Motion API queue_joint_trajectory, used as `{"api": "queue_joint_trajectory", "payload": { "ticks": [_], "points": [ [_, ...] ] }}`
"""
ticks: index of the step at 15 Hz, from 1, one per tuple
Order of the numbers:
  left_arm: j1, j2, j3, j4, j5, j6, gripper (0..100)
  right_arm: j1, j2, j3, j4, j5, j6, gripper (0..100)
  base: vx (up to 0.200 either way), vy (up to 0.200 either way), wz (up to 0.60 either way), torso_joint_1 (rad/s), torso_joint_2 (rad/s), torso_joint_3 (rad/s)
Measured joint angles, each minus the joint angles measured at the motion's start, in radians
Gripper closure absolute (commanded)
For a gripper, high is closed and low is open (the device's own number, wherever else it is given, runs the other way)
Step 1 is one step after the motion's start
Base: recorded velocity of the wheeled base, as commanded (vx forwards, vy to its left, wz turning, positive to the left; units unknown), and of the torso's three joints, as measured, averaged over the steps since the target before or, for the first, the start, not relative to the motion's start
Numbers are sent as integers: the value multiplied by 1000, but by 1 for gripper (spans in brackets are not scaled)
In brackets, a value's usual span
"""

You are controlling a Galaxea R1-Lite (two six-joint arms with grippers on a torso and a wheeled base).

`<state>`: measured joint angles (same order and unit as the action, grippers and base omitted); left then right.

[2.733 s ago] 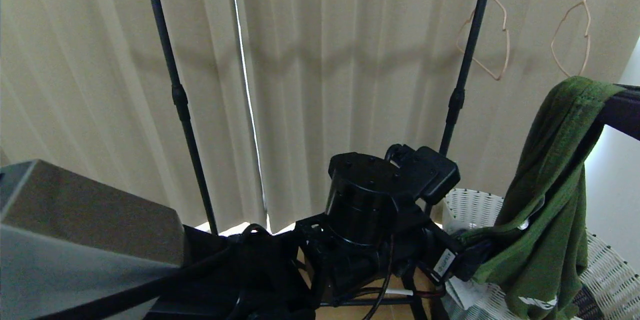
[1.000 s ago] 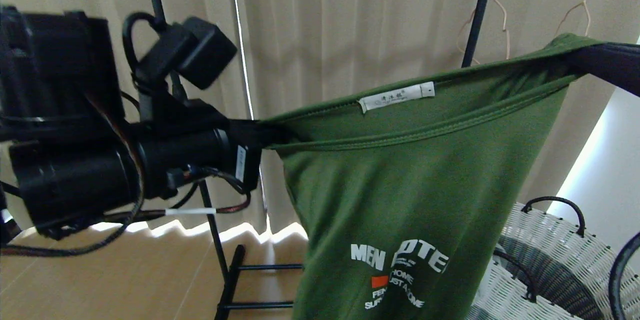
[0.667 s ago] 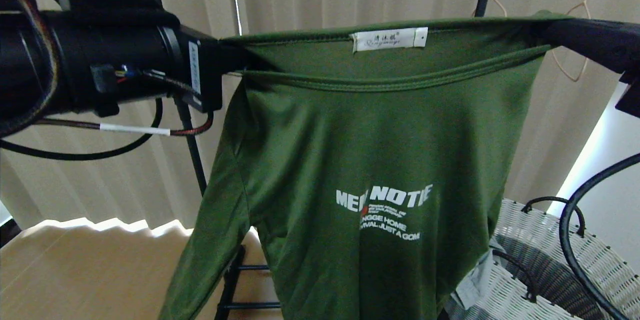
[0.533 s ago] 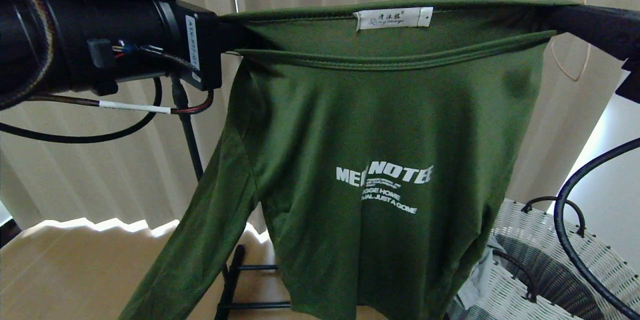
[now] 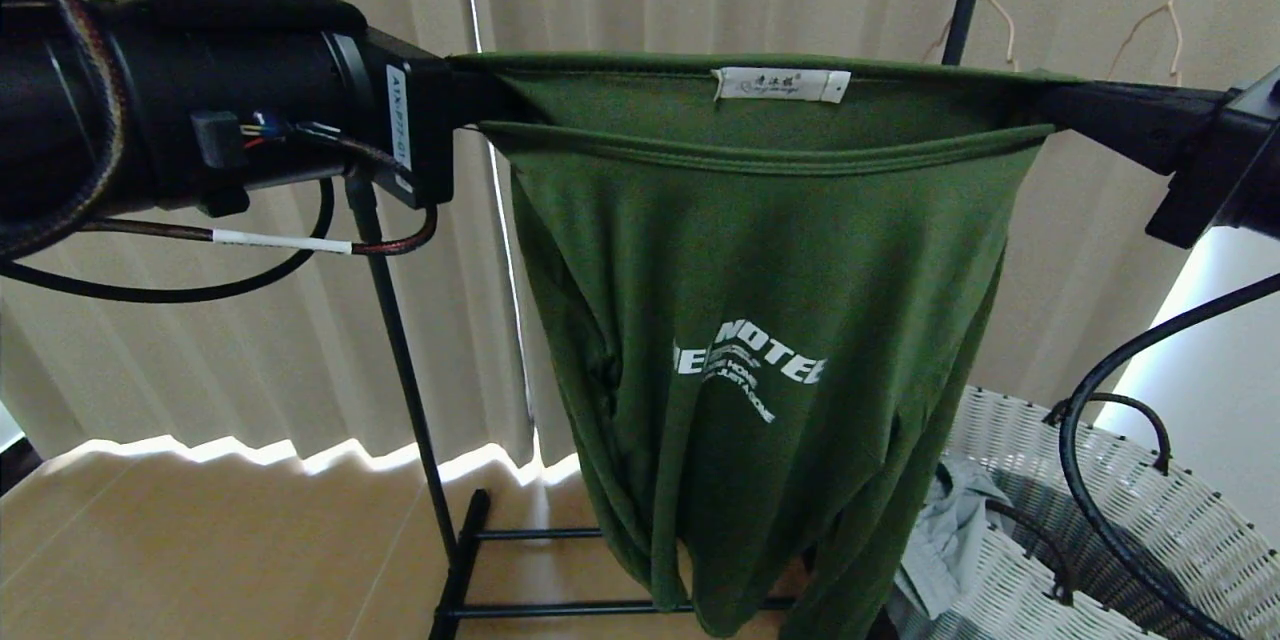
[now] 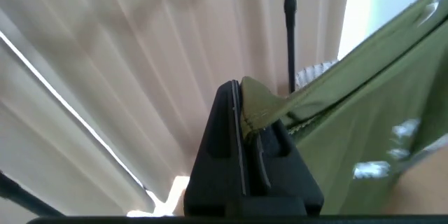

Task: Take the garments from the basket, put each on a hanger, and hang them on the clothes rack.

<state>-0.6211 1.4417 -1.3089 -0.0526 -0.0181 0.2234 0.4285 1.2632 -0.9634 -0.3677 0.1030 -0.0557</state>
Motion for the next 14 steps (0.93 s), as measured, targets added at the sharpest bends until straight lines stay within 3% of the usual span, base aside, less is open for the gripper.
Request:
{"api": "queue_joint_trajectory", "payload": {
  "ticks": [3,7,10,14],
  "points": [
    [0,13,4,-8,13,0,100,-21,-17,0,22,0,-1,100,0,0,0,0,0,0],
    [0,101,-44,-111,93,-3,100,-20,-119,-10,274,5,-2,100,0,0,0,0,0,0],
    [3,176,-88,-141,122,-8,100,53,-194,-4,372,9,-2,100,0,0,0,0,0,0],
    [3,221,-95,-142,122,-9,100,108,-232,7,392,4,-4,100,0,0,0,0,0,0]
  ]
}}
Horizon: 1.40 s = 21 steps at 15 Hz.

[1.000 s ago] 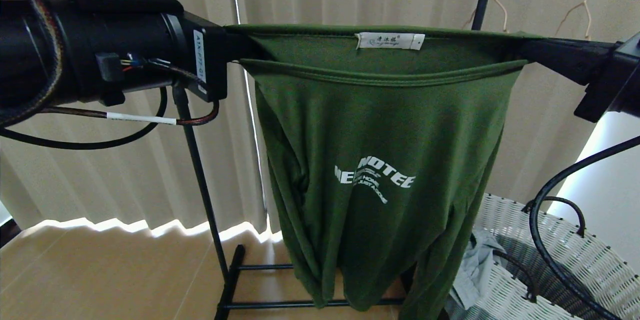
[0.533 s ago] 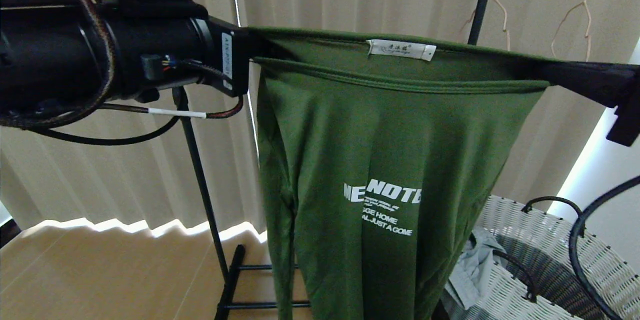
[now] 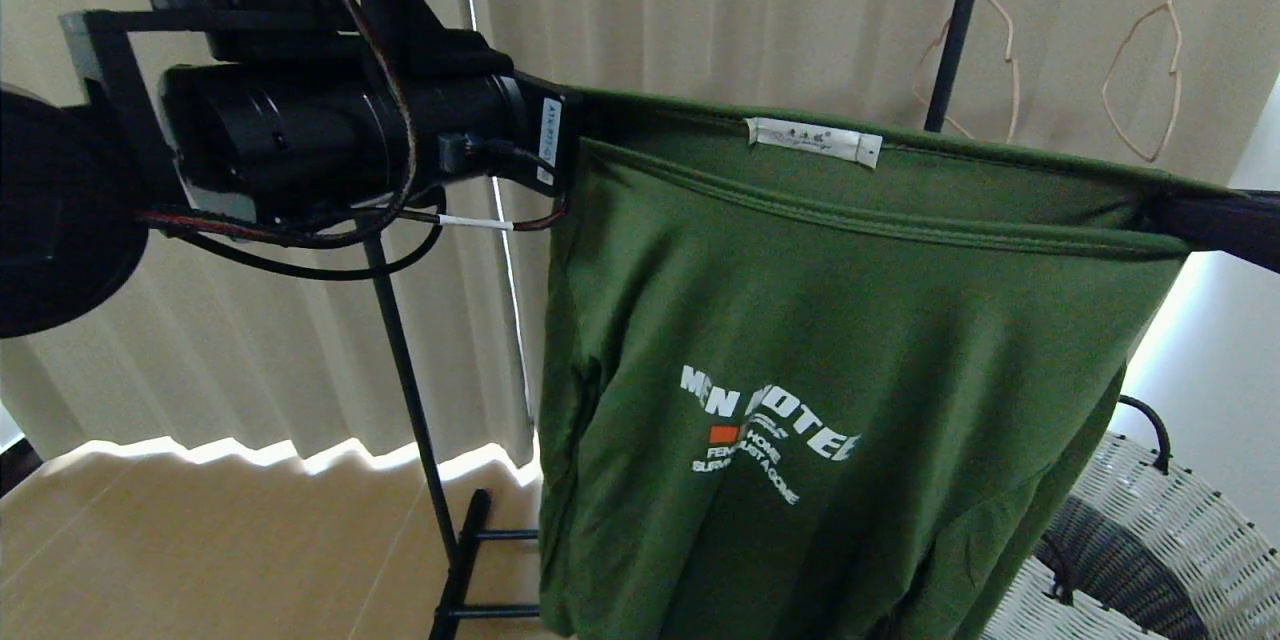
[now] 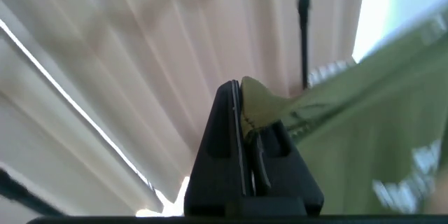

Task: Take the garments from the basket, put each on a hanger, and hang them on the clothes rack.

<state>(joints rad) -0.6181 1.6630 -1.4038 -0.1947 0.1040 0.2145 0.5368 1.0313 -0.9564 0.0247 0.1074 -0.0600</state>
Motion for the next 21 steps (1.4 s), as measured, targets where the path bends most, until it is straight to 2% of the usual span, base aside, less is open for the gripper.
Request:
{"api": "queue_joint_trajectory", "payload": {
  "ticks": [3,5,8,10,13,16,21],
  "points": [
    [2,2,19,9,0,1,100,-24,4,2,-3,-4,0,100,0,0,0,0,0,0],
    [6,-27,50,28,-5,5,100,-96,37,-8,-36,-4,0,100,0,0,0,0,0,0],
    [7,-106,93,136,-25,7,100,-153,118,-15,-181,-4,2,100,0,0,0,0,0,0],
    [5,-156,111,191,-64,7,100,-161,171,-20,-264,-3,5,100,0,0,0,0,0,0],
    [3,-243,153,282,-170,19,100,-162,260,-29,-443,-1,30,100,0,0,0,0,0,0],
    [-10,-301,190,290,-199,68,100,-159,337,-68,-506,1,68,100,0,0,0,0,0,0],
    [-68,-353,207,292,-221,73,100,-121,426,-105,-581,3,86,100,0,0,0,0,0,0]
  ]
}}
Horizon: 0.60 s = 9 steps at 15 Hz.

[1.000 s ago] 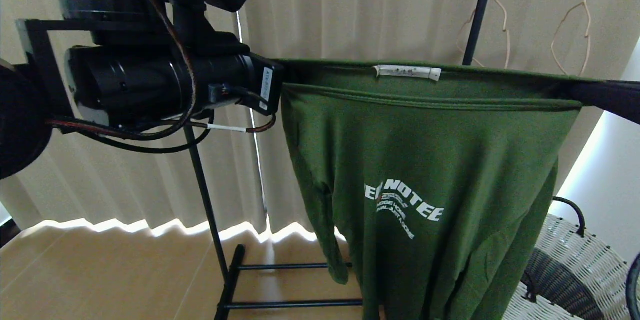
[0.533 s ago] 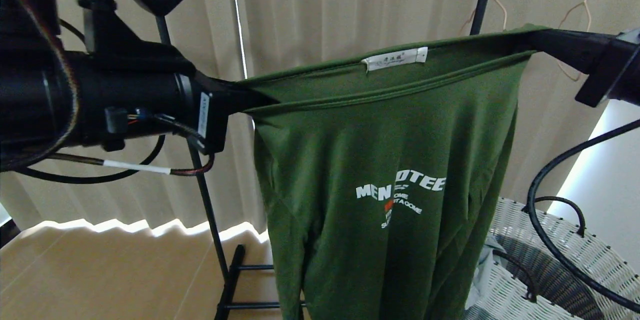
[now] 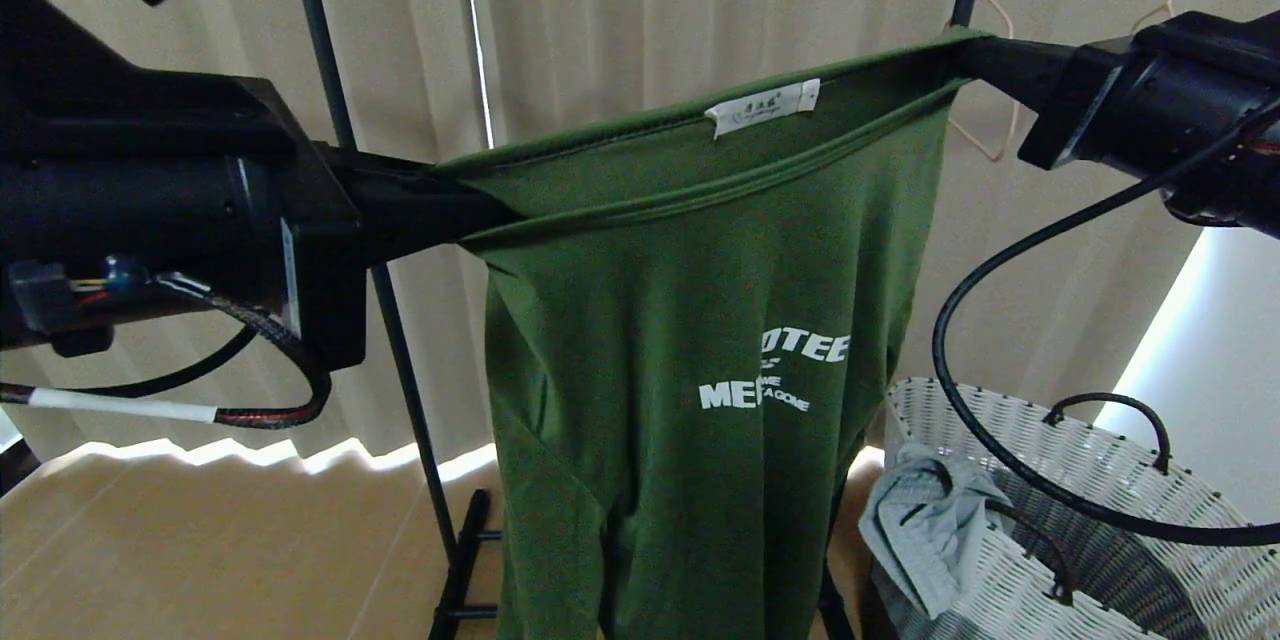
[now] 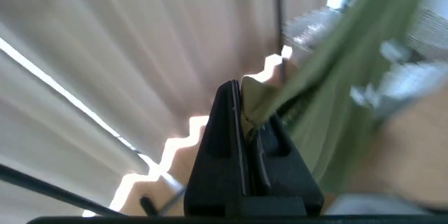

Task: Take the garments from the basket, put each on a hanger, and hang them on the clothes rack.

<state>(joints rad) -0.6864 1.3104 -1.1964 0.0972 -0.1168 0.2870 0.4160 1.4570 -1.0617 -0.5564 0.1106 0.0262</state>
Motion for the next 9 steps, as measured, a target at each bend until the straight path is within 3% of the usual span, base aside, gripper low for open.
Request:
{"api": "queue_joint_trajectory", "payload": {
  "ticks": [6,9],
  "points": [
    [-7,-37,45,-18,9,0,100,6,1,-1,9,-5,-3,100,0,0,0,0,0,0],
    [15,-4,2,-75,76,0,100,-14,-63,-11,124,-6,-7,100,0,0,0,0,0,0]
  ]
}}
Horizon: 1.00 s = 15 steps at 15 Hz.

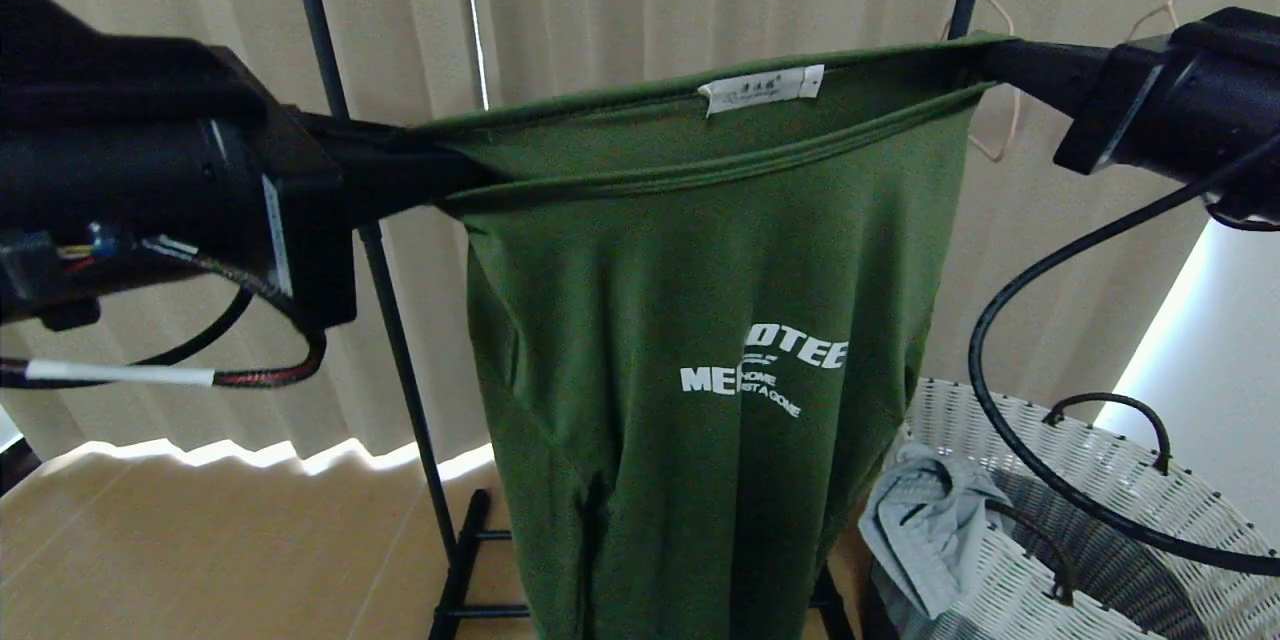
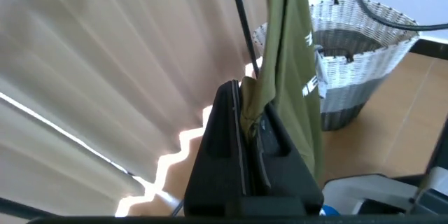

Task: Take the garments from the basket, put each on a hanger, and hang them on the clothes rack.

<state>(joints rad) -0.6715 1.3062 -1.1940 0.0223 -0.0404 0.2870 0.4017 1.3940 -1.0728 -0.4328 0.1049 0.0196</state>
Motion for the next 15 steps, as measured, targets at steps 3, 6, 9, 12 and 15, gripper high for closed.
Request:
{"api": "queue_joint_trajectory", "payload": {
  "ticks": [3,6,9,12,15],
  "points": [
    [19,100,-88,-182,119,-1,100,-11,-83,-1,77,-1,0,100,0,0,0,0,0,0],
    [26,210,-158,-289,230,-3,100,-1,-169,68,142,2,-1,100,0,0,0,0,0,0],
    [26,235,-107,-283,233,-2,100,37,-217,123,160,3,-1,100,0,0,0,0,0,0],
    [23,198,-19,-215,230,-1,100,51,-219,154,147,2,-1,100,0,0,0,0,0,0],
    [19,165,-1,-211,228,0,100,53,-206,149,135,2,-1,100,0,0,0,0,0,0]
  ]
}}
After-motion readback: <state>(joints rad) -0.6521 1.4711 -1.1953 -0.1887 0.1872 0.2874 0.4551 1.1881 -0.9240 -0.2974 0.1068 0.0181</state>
